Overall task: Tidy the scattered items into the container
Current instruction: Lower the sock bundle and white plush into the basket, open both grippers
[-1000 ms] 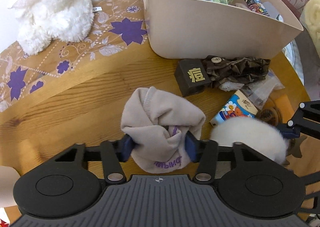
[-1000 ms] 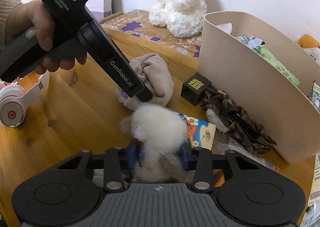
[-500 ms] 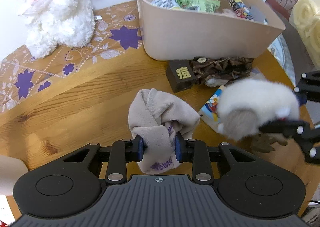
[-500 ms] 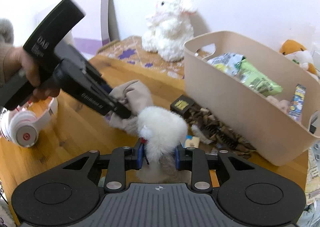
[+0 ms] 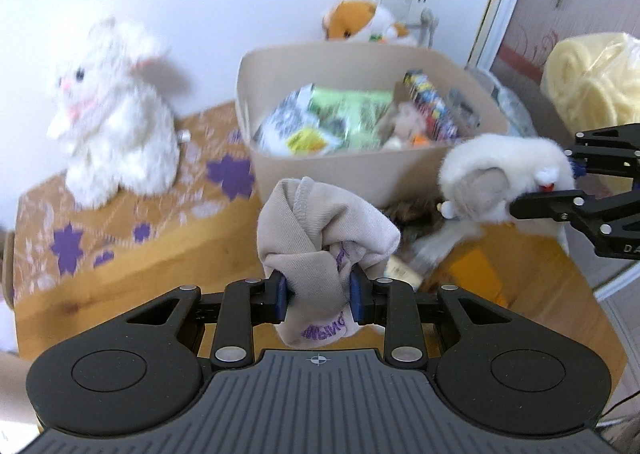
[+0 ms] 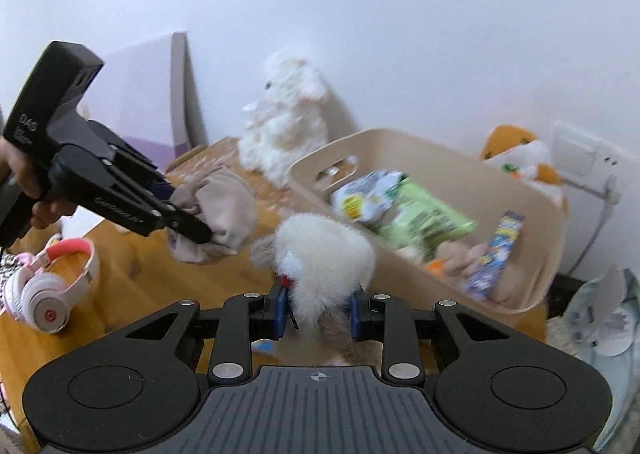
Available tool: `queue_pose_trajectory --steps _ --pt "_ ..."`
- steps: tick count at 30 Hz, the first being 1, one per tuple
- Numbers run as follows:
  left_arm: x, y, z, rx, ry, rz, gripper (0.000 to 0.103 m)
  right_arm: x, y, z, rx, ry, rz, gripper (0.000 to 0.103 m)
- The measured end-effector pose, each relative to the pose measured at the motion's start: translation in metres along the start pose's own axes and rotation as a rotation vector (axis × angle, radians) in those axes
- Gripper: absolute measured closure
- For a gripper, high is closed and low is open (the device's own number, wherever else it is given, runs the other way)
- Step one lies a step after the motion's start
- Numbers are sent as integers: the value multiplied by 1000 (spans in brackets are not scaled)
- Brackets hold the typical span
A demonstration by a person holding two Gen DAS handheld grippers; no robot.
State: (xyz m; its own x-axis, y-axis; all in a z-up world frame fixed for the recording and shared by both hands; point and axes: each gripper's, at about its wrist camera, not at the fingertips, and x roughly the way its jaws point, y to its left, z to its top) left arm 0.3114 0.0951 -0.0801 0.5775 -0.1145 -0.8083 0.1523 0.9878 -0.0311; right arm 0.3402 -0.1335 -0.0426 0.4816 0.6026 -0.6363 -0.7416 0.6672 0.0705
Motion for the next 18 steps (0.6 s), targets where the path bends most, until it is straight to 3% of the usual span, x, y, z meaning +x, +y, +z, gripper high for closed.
queue_pose_trajectory --steps 12,18 --pt "8 -42 70 19 -102 43 74 -17 -65 22 37 -81 -75 76" --pt "34 -59 102 -19 -135 170 74 -6 -97 34 37 -115 -130 76"
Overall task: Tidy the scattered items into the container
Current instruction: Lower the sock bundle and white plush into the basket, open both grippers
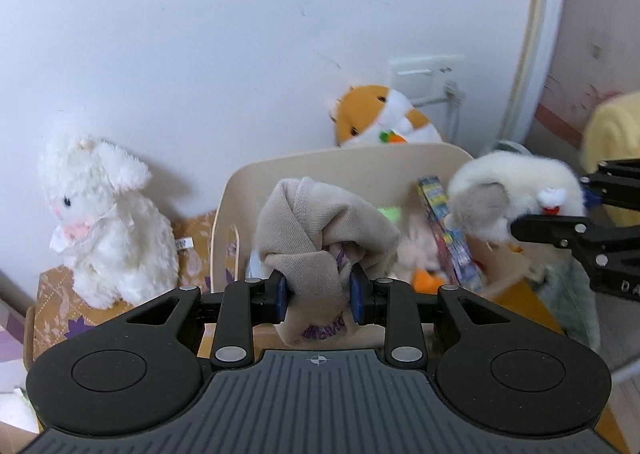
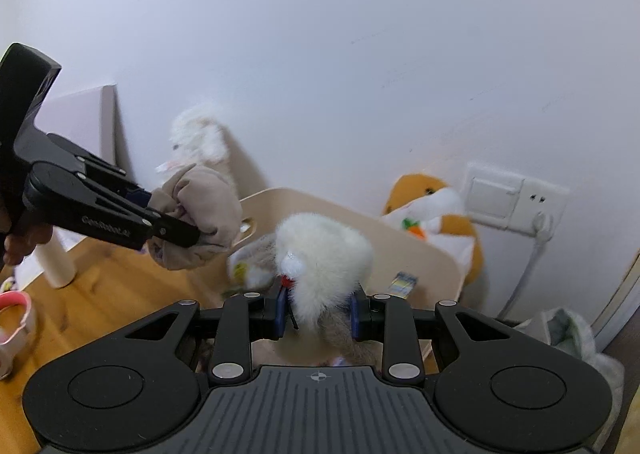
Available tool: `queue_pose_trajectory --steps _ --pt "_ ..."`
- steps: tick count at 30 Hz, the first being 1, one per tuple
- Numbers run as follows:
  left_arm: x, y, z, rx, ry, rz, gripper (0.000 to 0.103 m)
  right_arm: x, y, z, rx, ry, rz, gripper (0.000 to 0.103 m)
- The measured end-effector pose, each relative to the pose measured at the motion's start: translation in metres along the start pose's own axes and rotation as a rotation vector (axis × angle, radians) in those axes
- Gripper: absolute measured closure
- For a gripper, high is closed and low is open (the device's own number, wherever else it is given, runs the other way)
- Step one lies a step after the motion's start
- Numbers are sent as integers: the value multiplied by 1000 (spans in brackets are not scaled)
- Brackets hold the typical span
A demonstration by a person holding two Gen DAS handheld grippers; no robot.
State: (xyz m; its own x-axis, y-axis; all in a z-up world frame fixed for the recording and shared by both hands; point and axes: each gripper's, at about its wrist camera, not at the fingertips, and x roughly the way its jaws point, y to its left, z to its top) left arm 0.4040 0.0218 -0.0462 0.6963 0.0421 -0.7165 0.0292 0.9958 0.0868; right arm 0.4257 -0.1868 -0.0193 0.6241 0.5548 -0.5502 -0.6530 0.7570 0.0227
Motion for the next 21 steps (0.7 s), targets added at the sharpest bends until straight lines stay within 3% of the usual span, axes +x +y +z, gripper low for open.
queue_pose_trajectory --steps 9,19,21 --pt "55 -23 14 -12 71 62 73 43 -16 -1 32 41 -56 75" --pt "105 -26 10 -70 174 70 72 86 -16 -14 -68 130 -81 75" --pt "108 -26 10 -71 180 67 67 91 -14 -16 -79 144 -78 68"
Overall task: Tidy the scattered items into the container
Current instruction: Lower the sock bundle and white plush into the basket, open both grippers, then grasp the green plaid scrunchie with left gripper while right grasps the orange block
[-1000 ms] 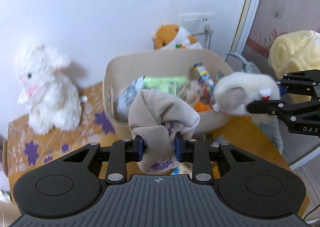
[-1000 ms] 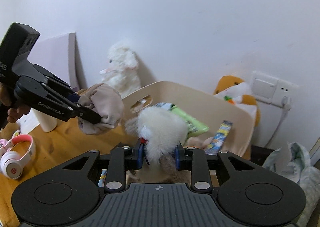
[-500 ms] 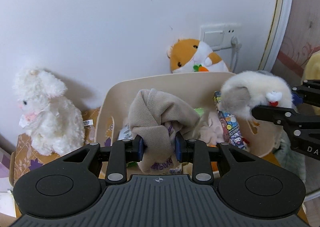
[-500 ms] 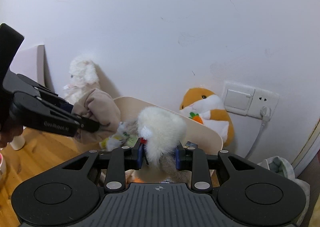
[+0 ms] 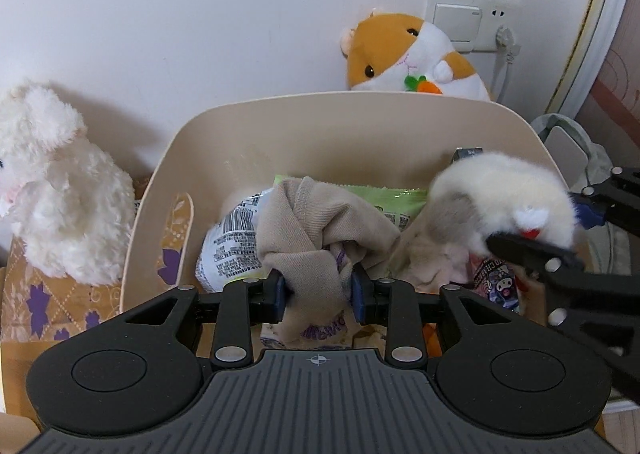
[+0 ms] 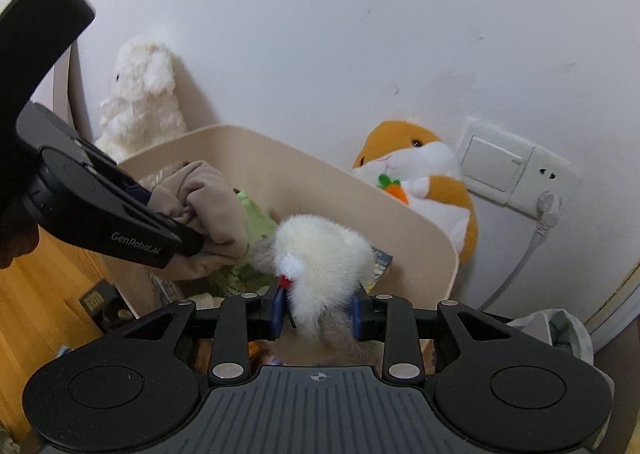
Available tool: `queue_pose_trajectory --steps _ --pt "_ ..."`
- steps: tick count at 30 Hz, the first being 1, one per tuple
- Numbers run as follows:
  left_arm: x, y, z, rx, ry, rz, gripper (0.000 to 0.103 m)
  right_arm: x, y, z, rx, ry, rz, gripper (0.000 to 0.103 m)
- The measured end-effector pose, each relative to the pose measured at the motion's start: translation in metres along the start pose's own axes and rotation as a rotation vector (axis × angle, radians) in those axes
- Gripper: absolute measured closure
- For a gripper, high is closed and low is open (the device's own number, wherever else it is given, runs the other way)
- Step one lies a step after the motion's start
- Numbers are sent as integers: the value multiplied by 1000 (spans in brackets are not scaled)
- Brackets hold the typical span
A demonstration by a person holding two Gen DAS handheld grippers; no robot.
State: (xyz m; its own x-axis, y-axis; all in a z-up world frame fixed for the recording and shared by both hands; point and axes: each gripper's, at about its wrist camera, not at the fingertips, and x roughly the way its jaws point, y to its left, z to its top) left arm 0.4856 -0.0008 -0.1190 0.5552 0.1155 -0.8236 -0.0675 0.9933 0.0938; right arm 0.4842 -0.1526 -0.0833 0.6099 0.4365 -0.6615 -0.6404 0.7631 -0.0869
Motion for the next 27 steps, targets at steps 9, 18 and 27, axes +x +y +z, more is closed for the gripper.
queue_pose_trajectory --steps 9,18,27 --pt "-11 4 0 12 -35 -4 35 -4 1 -2 28 -30 0 29" --pt "-30 13 -8 42 -56 6 29 -28 -7 -5 109 -86 -7 6" --pt "-71 30 -28 31 -119 -22 28 -58 -7 -14 190 -133 44 5"
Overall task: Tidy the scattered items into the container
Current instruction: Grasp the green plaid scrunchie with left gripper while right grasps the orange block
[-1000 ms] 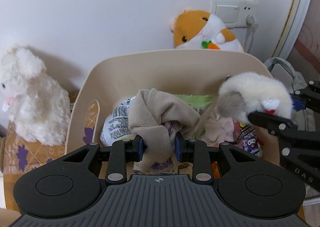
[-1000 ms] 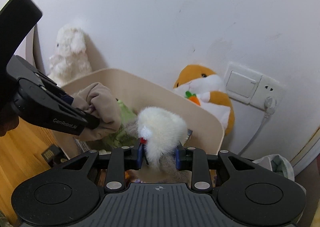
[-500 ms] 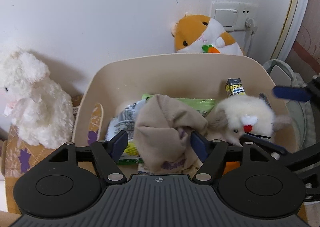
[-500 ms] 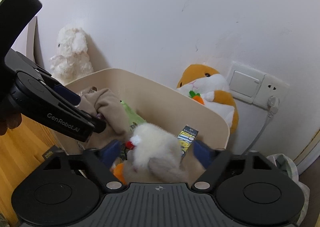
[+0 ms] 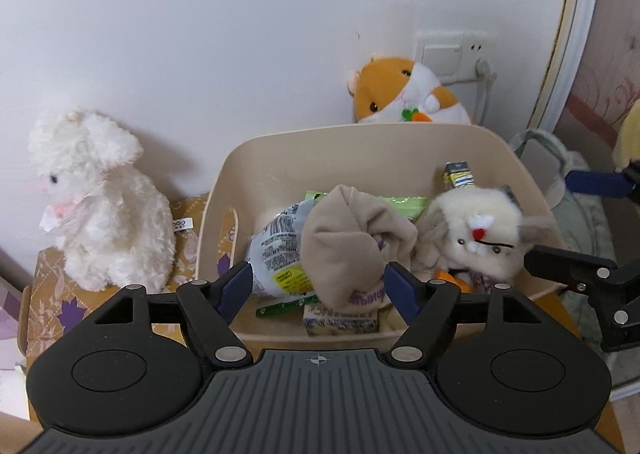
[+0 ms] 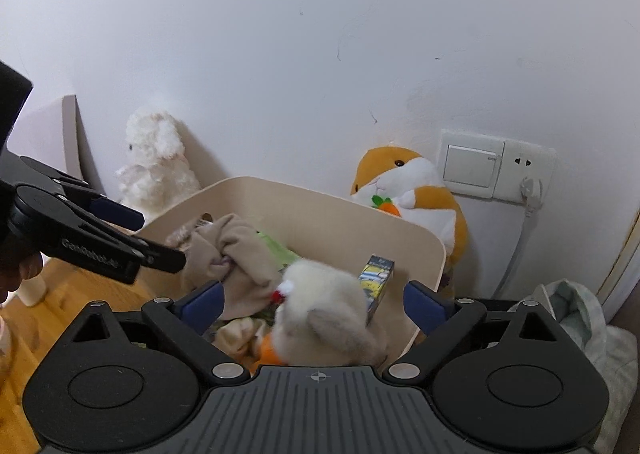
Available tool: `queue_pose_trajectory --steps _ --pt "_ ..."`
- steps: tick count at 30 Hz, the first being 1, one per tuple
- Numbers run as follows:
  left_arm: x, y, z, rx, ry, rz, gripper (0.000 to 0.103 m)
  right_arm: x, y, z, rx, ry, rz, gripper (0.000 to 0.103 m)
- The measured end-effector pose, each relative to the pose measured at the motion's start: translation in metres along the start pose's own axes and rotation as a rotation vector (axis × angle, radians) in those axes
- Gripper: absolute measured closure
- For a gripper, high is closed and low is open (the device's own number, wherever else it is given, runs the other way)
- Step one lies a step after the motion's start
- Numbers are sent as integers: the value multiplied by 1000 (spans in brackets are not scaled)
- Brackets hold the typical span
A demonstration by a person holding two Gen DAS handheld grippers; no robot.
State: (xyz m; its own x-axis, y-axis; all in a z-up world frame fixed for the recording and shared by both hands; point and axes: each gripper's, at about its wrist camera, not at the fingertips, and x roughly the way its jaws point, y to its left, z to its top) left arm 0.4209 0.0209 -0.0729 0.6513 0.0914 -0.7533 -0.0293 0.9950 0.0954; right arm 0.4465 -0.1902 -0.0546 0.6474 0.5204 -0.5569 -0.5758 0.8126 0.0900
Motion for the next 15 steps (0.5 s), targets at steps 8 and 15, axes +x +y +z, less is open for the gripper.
queue_pose_trajectory --steps 8,15 --pt "-43 15 -46 -16 24 -17 27 -32 26 -27 -26 6 19 0" --pt "-67 18 -100 -48 108 -53 27 -36 51 -56 -37 107 42 0"
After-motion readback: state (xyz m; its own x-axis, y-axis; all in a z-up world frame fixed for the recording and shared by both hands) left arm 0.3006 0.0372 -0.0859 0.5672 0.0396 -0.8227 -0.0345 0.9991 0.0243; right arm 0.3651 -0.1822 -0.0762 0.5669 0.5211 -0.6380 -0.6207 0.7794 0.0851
